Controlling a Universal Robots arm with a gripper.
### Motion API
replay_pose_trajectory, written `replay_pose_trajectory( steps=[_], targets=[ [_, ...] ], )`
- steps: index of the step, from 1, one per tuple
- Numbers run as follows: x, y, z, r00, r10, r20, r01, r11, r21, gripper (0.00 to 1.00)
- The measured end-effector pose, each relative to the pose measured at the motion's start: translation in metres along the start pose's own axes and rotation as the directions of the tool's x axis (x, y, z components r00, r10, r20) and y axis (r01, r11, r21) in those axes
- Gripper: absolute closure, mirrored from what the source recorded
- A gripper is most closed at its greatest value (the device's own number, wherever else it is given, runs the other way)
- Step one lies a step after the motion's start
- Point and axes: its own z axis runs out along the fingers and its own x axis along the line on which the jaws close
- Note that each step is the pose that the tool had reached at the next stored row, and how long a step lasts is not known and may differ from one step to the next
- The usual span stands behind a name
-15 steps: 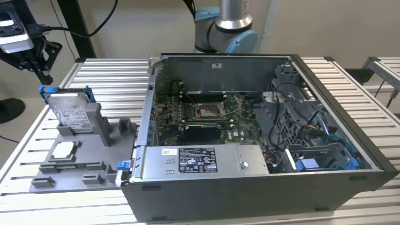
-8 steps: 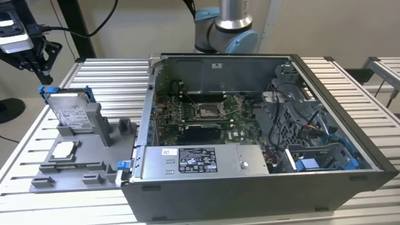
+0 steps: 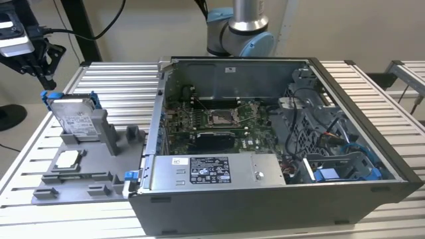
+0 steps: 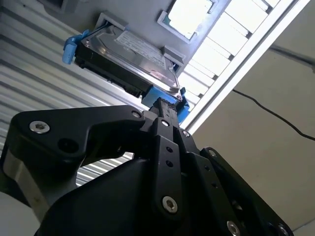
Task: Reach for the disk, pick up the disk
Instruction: 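Pick up the disk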
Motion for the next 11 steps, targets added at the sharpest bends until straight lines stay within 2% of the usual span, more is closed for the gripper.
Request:
replay_pose_trajectory(
  steps=[7,11],
  targets=[
    [0.0,0.0,0.0,1.0,-0.004,0.0,0.004,1.0,0.0001,1.0],
    [0.0,0.0,0.0,0.9992,-0.04,-0.0015,0.04,0.9992,0.0021,1.0]
  ],
)
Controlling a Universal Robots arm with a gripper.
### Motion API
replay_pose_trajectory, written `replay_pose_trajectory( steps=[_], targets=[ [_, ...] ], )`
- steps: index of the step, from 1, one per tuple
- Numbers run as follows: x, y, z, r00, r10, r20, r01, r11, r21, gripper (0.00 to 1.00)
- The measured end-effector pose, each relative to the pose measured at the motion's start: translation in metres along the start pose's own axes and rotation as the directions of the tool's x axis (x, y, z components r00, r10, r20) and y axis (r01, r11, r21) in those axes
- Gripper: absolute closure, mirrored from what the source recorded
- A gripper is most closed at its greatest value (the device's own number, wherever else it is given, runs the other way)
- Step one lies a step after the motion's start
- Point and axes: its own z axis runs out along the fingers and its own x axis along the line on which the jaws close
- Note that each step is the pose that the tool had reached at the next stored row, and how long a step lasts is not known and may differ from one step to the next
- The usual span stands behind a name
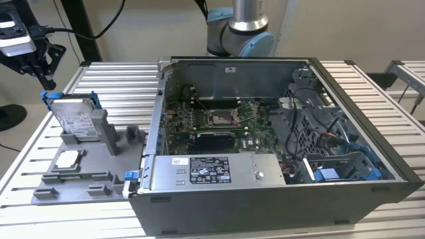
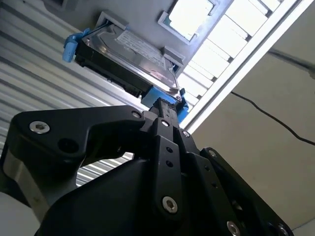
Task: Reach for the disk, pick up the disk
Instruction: 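Pick up the disk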
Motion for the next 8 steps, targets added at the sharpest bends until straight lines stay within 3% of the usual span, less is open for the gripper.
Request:
replay_pose_trajectory(
  steps=[4,8],
  targets=[
    [0.0,0.0,0.0,0.9987,-0.051,-0.002,0.051,0.9987,0.0027,1.0],
    [0.0,0.0,0.0,0.9943,-0.106,-0.0041,0.106,0.9943,0.004,1.0]
  ],
)
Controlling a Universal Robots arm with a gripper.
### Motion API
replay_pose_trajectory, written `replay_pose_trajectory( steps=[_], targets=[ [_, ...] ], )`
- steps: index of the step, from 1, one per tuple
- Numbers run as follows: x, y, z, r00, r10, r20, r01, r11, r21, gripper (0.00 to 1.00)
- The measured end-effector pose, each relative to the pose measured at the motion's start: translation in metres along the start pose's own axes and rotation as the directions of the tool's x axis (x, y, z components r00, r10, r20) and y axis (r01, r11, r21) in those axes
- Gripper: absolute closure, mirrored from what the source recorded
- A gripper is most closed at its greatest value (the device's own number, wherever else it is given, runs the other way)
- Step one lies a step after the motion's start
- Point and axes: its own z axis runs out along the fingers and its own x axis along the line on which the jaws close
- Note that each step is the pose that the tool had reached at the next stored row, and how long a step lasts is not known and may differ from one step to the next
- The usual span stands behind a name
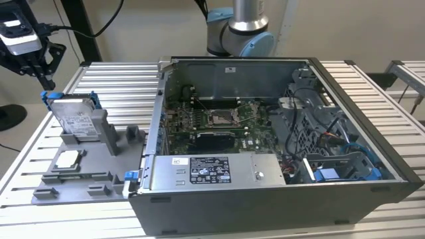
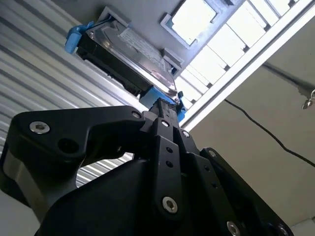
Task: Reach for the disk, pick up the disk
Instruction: 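Pick up the disk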
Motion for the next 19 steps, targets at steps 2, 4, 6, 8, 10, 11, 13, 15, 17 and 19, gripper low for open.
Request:
replay_pose_trajectory(
  steps=[2,4,6,8,10,11,13,15,17,19],
  targets=[
    [0.0,0.0,0.0,0.9997,-0.024,-0.0009,0.024,0.9997,0.0008,1.0],
    [0.0001,0.0,0.0,0.9989,-0.047,-0.0018,0.047,0.9989,0.002,1.0],
    [0.0001,0.0,0.0,0.9976,-0.069,-0.0028,0.069,0.9976,0.0028,1.0],
    [0.0002,0.0,0.0,0.9961,-0.088,-0.0035,0.088,0.9961,0.0035,1.0],
    [0.0003,0.0,0.0,0.9943,-0.106,-0.0042,0.106,0.9943,0.0041,1.0],
    [0.0003,0.0001,0.0,0.9933,-0.115,-0.0046,0.115,0.9933,0.0044,1.0],
    [0.0003,0.0001,0.0,0.9911,-0.133,-0.0052,0.133,0.9911,0.0047,1.0],
    [0.0004,0.0001,0.0,0.9887,-0.15,-0.0059,0.15,0.9887,0.0051,1.0],
    [0.0004,0.0001,0.0,0.9858,-0.168,-0.0066,0.168,0.9858,0.0055,1.0],
    [0.0004,0.0001,0.0,0.9824,-0.186,-0.0074,0.186,0.9824,0.0061,1.0]
  ],
)
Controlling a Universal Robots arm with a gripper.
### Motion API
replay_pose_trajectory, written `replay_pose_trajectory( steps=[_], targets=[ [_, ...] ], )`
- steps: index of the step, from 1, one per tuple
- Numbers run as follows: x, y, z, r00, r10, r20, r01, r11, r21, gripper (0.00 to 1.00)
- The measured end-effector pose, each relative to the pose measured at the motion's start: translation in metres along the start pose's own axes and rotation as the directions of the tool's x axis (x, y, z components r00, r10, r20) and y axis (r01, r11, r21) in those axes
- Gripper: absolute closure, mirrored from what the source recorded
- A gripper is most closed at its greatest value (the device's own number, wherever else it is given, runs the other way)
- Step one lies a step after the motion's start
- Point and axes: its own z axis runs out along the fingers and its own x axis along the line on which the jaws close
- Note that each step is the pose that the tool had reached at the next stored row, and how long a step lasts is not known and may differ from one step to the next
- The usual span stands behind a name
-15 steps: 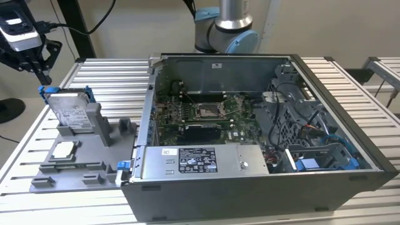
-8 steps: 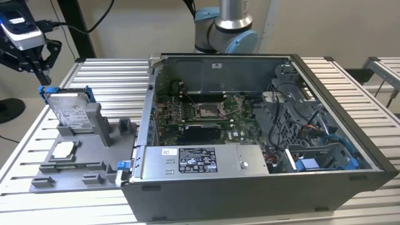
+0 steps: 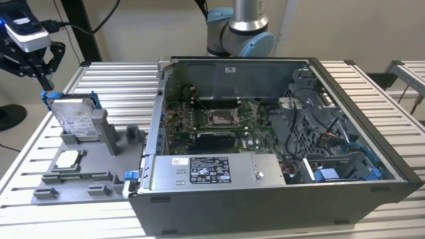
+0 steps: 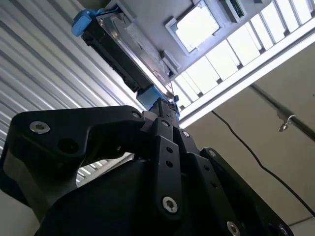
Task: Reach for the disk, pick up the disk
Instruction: 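Pick up the disk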
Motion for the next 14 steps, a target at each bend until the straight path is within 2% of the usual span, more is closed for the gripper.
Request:
replay_pose_trajectory(
  steps=[7,14],
  targets=[
    [0.0001,0.0,0.0,0.9976,-0.069,-0.0027,0.069,0.9976,0.0027,1.0],
    [0.0001,0.0,0.0,0.9902,-0.14,-0.0055,0.14,0.9902,0.0048,1.0]
  ],
)
